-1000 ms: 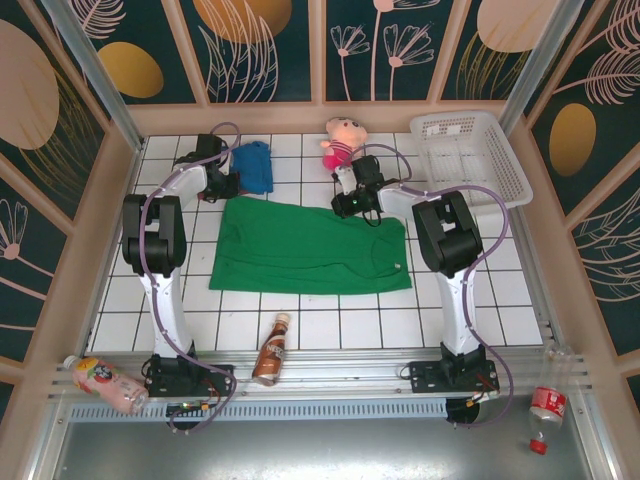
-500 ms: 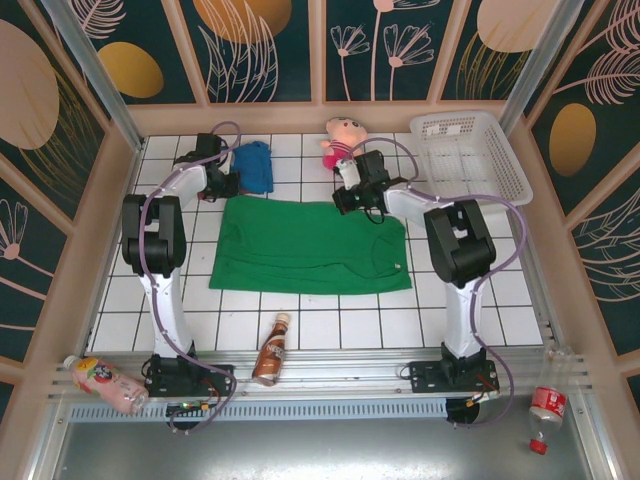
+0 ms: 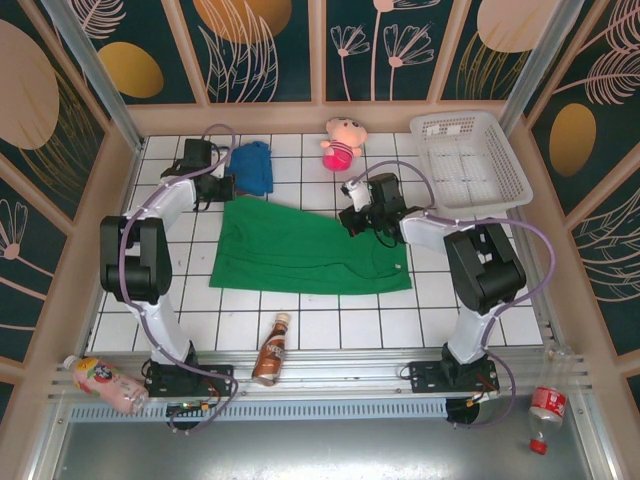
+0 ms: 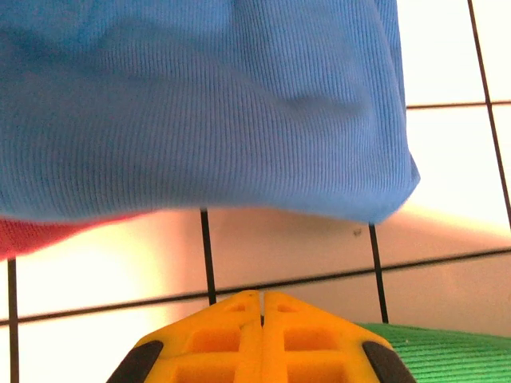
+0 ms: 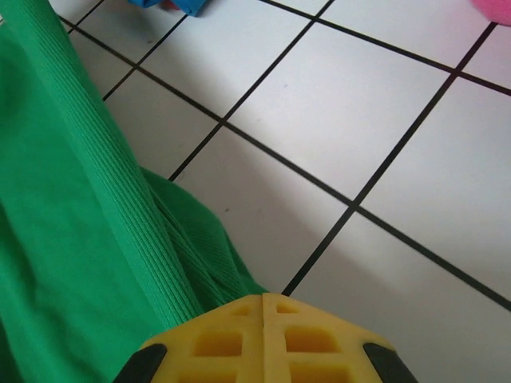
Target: Fold and stack the tank tops
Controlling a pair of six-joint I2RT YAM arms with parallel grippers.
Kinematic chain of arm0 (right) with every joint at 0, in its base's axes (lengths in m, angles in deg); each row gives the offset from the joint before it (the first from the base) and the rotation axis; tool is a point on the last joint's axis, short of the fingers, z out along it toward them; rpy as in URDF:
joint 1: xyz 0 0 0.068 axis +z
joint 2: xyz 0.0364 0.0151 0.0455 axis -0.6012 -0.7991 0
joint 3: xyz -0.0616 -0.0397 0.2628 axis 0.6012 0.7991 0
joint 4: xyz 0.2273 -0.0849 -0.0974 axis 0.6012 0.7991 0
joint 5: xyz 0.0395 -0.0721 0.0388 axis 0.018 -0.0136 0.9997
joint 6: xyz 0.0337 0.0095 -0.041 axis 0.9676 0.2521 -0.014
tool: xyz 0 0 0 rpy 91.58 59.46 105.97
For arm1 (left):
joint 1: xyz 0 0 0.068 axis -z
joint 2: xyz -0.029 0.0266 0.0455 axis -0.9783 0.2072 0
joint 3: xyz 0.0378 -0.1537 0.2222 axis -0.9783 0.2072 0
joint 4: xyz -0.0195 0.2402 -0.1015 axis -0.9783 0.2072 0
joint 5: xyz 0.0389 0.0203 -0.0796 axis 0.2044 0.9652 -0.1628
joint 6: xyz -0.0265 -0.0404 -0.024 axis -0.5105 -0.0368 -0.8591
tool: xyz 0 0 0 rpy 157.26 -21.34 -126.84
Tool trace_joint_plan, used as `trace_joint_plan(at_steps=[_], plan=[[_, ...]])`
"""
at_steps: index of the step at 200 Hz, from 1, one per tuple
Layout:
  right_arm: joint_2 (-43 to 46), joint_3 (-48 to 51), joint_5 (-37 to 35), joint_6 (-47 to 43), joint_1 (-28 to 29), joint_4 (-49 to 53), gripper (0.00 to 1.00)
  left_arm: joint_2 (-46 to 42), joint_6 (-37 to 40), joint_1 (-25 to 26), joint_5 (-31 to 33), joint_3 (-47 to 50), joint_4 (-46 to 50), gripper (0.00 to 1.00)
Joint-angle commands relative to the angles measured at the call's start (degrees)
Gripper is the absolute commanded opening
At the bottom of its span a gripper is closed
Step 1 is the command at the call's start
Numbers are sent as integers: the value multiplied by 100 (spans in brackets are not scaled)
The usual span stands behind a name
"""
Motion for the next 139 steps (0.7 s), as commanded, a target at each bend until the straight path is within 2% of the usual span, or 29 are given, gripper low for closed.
trace_joint_plan(at_steps=[1, 27, 39, 92, 139], plan=[[310, 239, 132, -128, 124, -213, 0, -244, 246, 15, 61, 317, -21, 0], [410, 532, 87, -127, 210, -205, 0, -452, 387, 15, 223, 748, -41, 0], [431, 646, 2, -137, 269, -205, 0, -515, 425, 15, 498, 911, -87, 0], [436, 961, -655, -86, 382, -361, 0, -221, 398, 14, 1372, 891, 157, 0], [508, 1163, -616, -53, 406, -514, 0, -309, 110, 42, 818, 1388, 141, 0]])
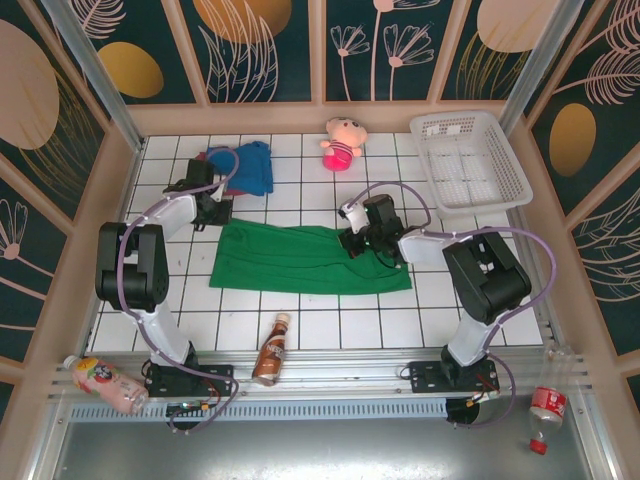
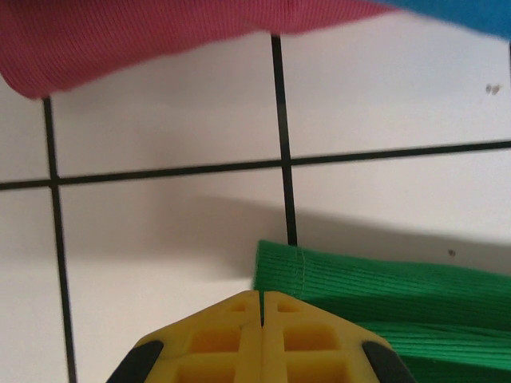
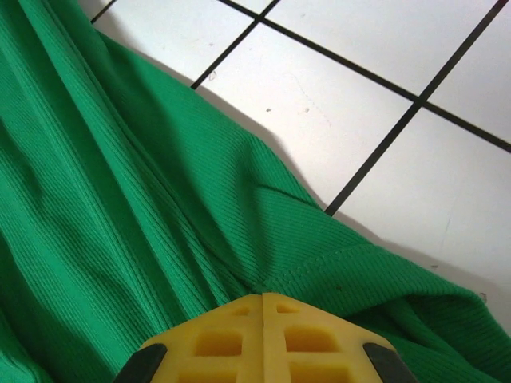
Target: Fold and stack the tank tops
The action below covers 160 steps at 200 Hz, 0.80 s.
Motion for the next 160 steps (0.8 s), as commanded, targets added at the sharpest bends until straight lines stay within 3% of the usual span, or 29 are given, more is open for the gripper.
trace_joint_plan(at_steps=[1, 52, 87, 160], plan=[[167, 182, -180, -30, 20, -131, 0, 0, -173, 2, -53, 296, 107, 0], [158, 238, -195, 443, 74, -26, 0, 85, -359, 23, -44, 206, 189, 0], [22, -376, -403, 581, -166, -1, 0, 322, -301, 15, 272, -788, 424, 0], [-1258, -1917, -284, 354, -667, 364, 0, 1660, -329, 17, 326, -2558, 787, 0]])
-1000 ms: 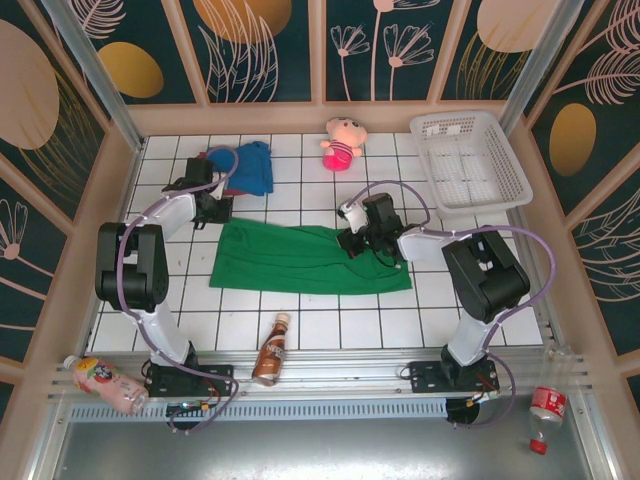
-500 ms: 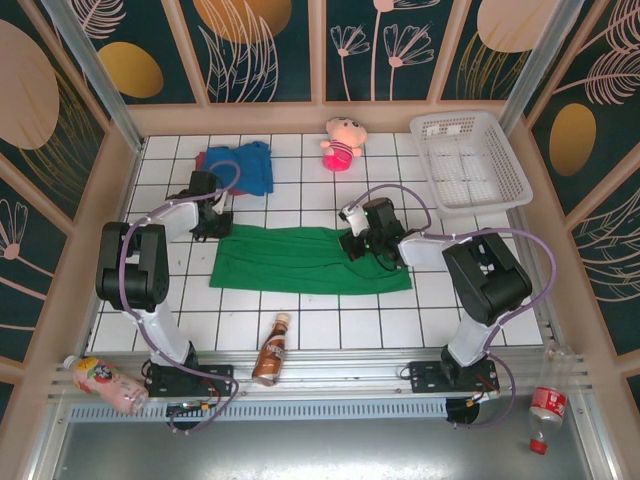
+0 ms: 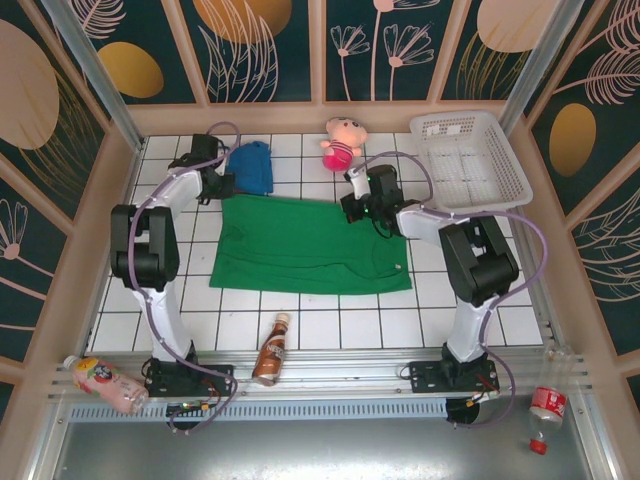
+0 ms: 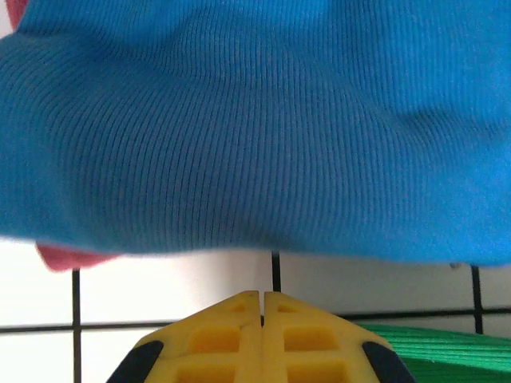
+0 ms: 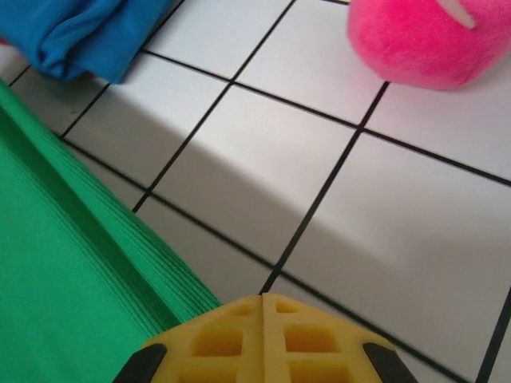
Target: Fold and stack the tank tops
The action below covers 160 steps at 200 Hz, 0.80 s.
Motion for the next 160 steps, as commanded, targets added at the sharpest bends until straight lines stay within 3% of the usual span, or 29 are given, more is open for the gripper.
trace_joint_plan(at_steps=[1, 32, 105, 160], plan=[[-352, -292, -8, -101, -143, 256, 0, 454, -52, -2, 195, -464, 297, 0], [-391, -372, 175, -163, -192, 343, 0, 606, -73, -1, 48, -665, 436, 0], [581, 978, 513, -64, 11, 372, 0, -449, 55, 0, -107, 1072, 156, 0], [558, 1358, 353, 148, 170, 516, 0, -703, -1, -1, -94, 1742, 10, 0]])
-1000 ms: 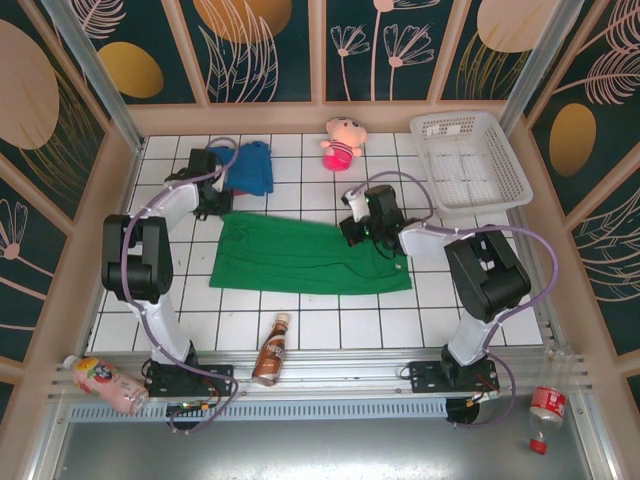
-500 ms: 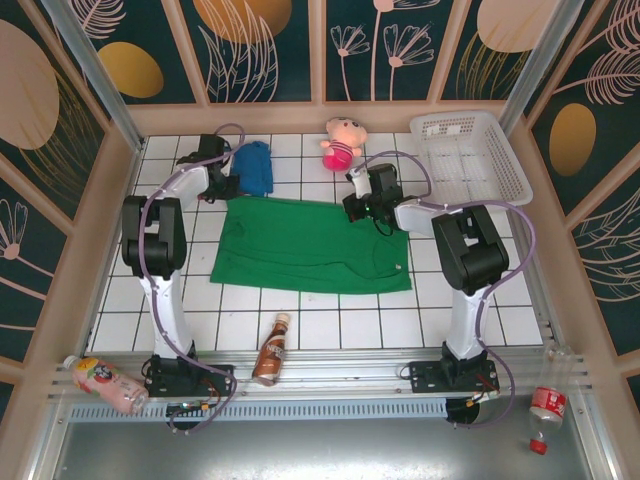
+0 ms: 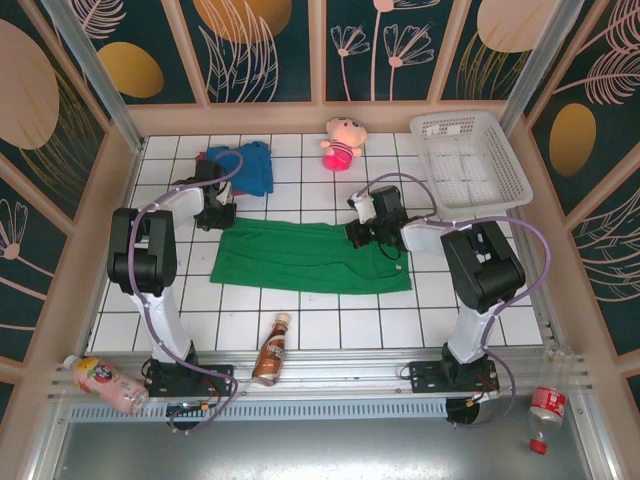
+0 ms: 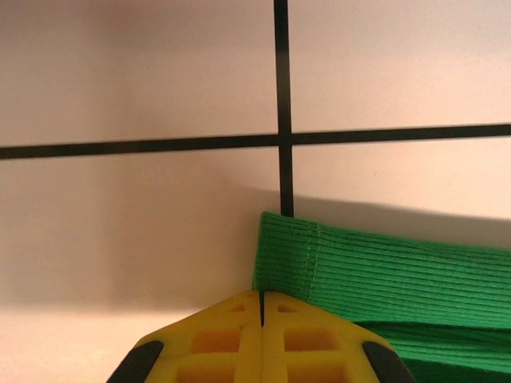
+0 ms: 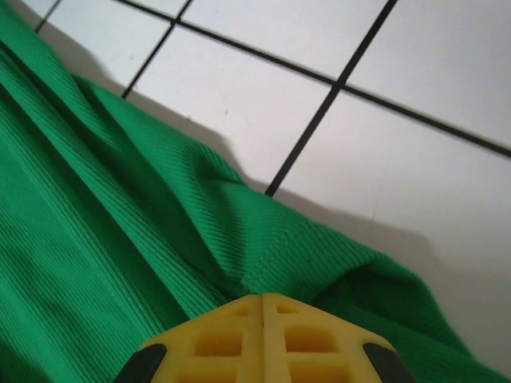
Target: Fold and stack the tank tops
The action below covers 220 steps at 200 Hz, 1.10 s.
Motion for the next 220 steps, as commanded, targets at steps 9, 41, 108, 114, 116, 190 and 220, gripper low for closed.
trace_joint_plan(at_steps=[9, 41, 108, 114, 116, 190, 220], plan=[[69, 225, -186, 217, 90, 254, 0, -284, 14, -27, 92, 382, -137, 0], [45, 177, -230, 345, 114, 325, 0, -133, 14, -27, 83, 448, -92, 0], [965, 155, 130, 684, -321, 909, 21, -316, 203, -27, 202, 410, 202, 22], [1060, 190, 187, 688, -385, 976, 22, -332, 227, -27, 196, 402, 252, 23], [1084, 198, 208, 686, -403, 1008, 22, -332, 236, -23, 196, 395, 269, 23], [1232, -245, -356, 791, -1180, 1519, 35, -827, 57, -17, 264, 306, 792, 42], [763, -693, -873, 905, -1385, 2086, 41, -1108, -159, 3, 154, 142, 1130, 44]])
